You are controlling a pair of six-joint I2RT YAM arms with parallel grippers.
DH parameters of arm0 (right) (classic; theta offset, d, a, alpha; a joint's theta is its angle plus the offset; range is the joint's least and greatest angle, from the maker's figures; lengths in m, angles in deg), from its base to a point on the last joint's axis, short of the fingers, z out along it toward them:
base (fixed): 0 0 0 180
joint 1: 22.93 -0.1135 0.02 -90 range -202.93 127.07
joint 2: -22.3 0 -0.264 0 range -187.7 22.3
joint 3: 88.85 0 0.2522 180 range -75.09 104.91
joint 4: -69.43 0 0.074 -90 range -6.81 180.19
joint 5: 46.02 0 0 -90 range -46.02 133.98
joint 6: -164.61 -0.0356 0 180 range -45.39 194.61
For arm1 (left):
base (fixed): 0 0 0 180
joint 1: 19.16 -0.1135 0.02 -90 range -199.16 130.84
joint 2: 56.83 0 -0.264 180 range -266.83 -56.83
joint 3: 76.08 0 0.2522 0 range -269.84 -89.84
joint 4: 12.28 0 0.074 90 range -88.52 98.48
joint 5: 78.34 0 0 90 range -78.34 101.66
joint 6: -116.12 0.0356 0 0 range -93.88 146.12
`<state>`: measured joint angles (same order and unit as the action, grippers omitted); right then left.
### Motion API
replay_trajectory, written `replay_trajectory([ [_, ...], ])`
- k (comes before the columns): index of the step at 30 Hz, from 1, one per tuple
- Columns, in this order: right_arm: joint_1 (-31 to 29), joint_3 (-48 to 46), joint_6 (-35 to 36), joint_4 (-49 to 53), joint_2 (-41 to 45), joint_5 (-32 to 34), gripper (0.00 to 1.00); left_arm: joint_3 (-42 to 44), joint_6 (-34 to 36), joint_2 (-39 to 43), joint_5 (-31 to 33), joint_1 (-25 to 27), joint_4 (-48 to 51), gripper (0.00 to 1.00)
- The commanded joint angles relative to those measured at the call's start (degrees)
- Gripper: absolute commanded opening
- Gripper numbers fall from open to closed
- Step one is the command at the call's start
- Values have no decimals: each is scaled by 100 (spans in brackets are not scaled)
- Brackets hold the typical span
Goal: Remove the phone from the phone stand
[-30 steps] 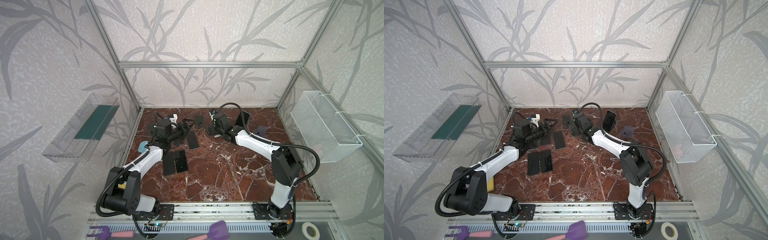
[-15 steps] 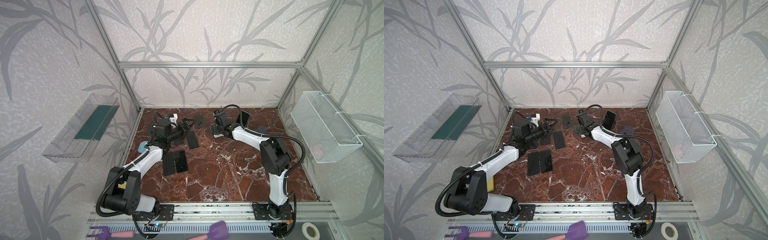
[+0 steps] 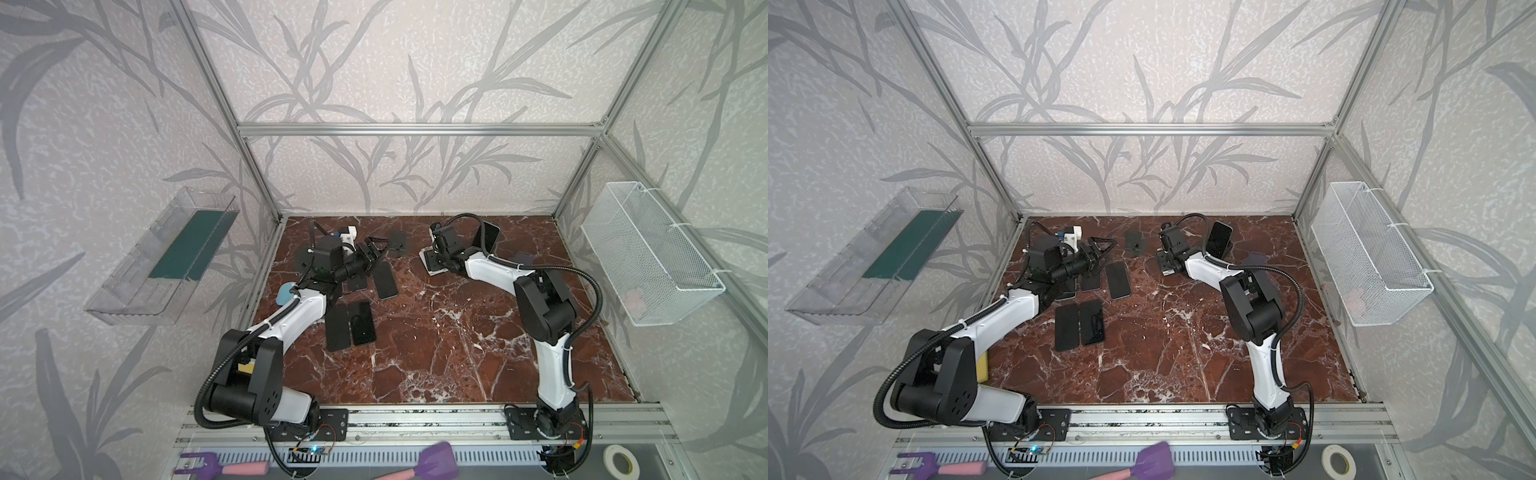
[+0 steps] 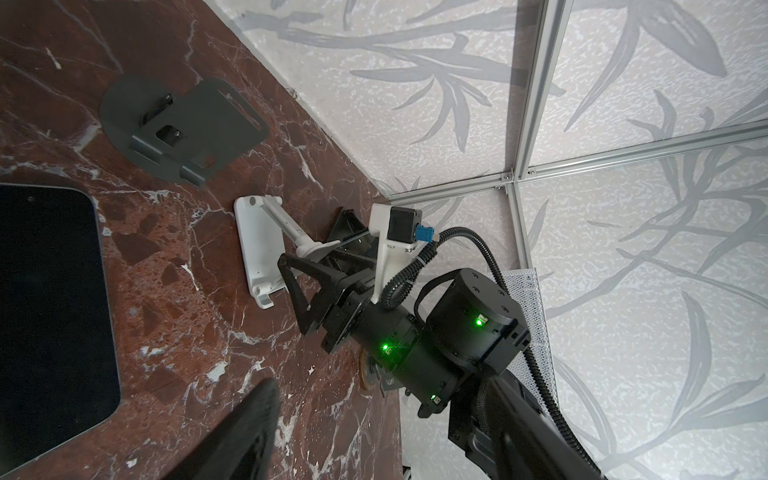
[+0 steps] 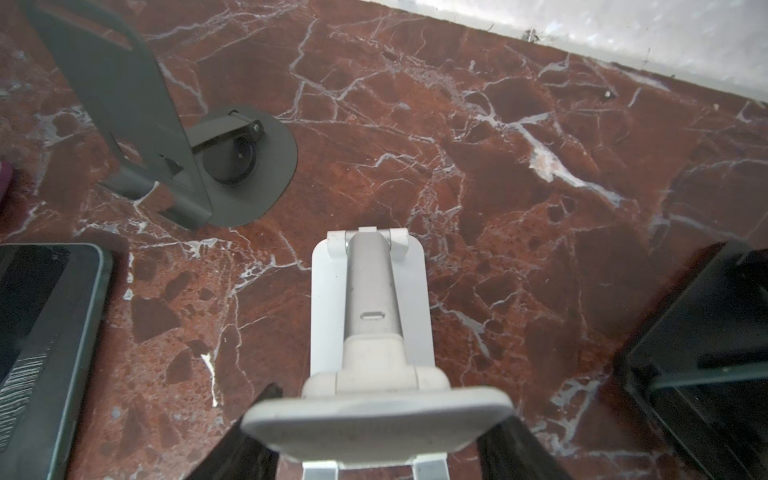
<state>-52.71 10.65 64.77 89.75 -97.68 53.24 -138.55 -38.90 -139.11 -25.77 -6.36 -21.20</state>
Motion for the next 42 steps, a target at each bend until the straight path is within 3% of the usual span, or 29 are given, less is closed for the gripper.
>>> replay_trajectory([
  [1,-1,32,-31,-323,-32,-34,59,-181,33,-48,-122,-23,-35,78],
  [7,6,992,-148,76,-635,306,57,-190,77,-68,-109,-23,20,78],
  [13,8,2912,-201,1080,-1808,410,57,-196,77,-69,-121,-49,26,78],
  [19,7,4147,-286,1847,-2503,212,68,-178,124,8,-28,-80,115,77],
  [26,-13,3152,-477,1338,-1548,617,77,-173,43,36,-67,-111,54,77],
  [38,-146,1019,-797,600,563,2276,84,-154,73,295,12,-120,105,77],
  [40,-172,819,-688,450,706,2792,94,-146,73,334,37,-120,128,77],
  [42,-262,844,-911,585,694,4100,99,-148,45,382,25,-120,123,77],
])
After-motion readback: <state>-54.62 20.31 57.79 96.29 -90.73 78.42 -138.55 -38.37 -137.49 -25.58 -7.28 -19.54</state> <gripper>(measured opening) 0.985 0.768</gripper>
